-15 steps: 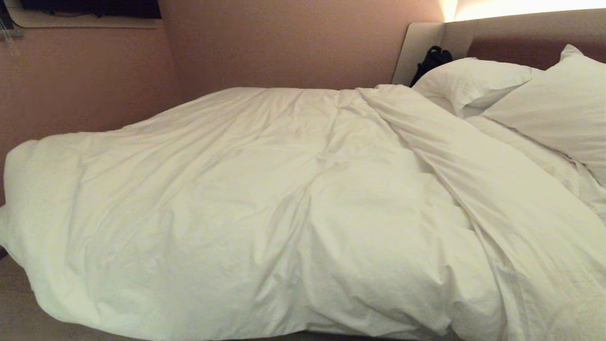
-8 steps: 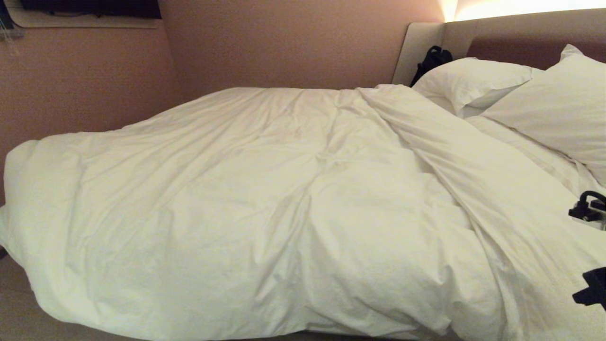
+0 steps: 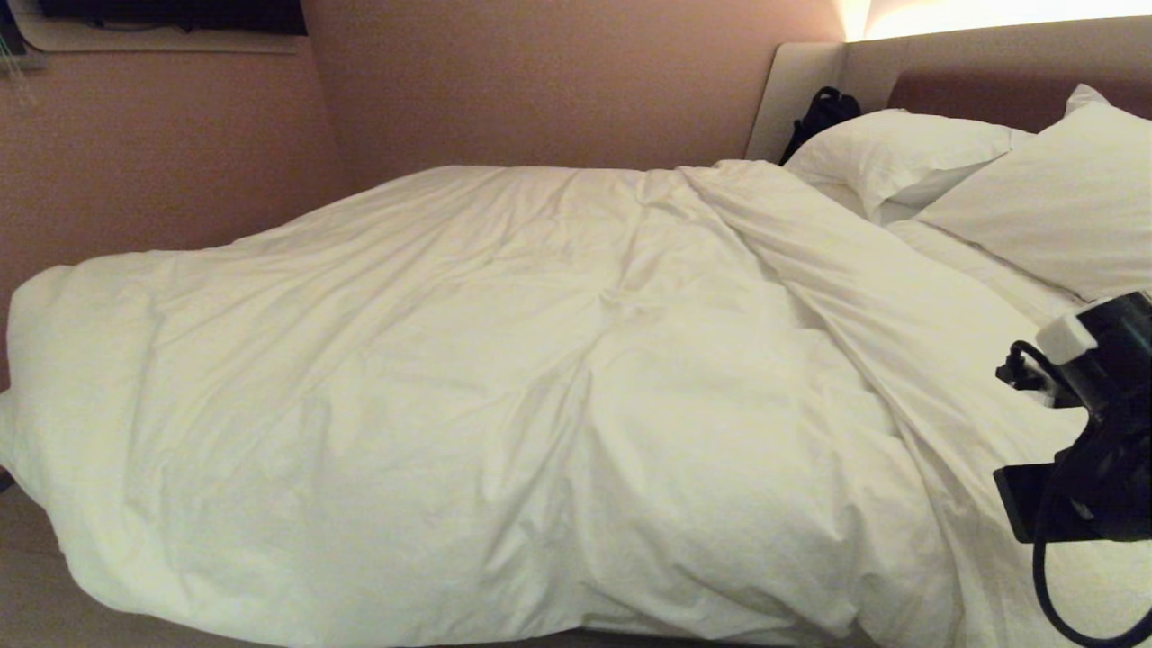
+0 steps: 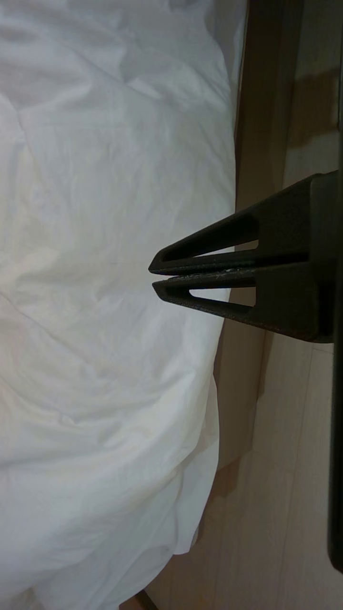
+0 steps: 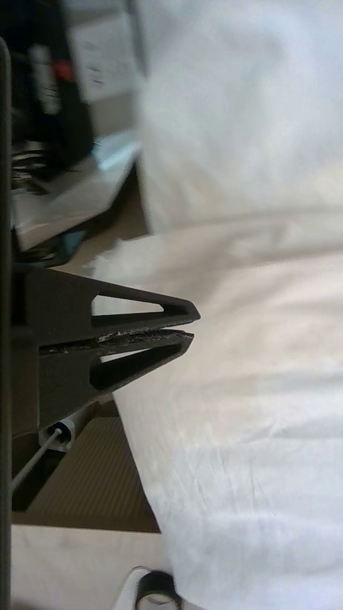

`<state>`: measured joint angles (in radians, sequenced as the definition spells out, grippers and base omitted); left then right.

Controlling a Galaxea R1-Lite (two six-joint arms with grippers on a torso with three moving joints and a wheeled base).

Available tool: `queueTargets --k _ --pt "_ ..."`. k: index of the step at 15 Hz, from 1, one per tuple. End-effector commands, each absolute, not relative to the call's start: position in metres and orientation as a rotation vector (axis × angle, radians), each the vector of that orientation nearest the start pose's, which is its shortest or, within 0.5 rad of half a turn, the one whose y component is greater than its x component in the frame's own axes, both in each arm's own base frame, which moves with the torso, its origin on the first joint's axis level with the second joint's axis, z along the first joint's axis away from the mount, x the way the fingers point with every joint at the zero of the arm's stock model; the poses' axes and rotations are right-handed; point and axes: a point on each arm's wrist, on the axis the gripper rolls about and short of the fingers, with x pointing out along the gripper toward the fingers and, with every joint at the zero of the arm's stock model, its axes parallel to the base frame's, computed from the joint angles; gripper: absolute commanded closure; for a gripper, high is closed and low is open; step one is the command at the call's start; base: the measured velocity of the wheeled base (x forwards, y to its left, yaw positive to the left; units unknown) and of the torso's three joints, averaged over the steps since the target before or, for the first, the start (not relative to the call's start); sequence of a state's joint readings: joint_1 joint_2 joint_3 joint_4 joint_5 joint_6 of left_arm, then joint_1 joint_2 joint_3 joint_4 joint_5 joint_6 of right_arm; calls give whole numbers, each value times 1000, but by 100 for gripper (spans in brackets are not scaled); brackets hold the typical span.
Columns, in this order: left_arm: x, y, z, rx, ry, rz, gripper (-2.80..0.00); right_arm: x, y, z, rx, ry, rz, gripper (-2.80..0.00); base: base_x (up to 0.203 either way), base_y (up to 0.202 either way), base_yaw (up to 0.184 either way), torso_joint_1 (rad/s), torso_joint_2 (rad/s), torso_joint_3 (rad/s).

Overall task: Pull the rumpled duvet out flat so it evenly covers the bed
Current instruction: Flatten the corners of the folded blanket

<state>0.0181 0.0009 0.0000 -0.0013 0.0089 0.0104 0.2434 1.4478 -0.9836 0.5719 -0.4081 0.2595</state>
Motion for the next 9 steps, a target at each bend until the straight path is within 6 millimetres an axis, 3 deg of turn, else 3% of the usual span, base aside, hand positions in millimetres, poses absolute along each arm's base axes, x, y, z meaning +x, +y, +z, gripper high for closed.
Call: queueTargets --k 1,2,3,4,9 --pt "-23 0 76 11 0 28 0 207 48 191 -105 864 -459 0 0 0 0 0 0 0" --pt "-23 0 76 11 0 28 0 207 53 186 -125 863 -444 0 0 0 0 0 0 0" --pt "-23 0 76 11 0 28 0 208 56 182 -143 865 -448 -19 0 0 0 0 0 0" --pt "-23 0 76 11 -1 27 0 209 58 180 -154 864 -461 -280 0 0 0 0 0 0" --pt "-23 0 76 11 -1 28 0 201 71 175 -212 859 -430 -280 0 0 0 0 0 0"
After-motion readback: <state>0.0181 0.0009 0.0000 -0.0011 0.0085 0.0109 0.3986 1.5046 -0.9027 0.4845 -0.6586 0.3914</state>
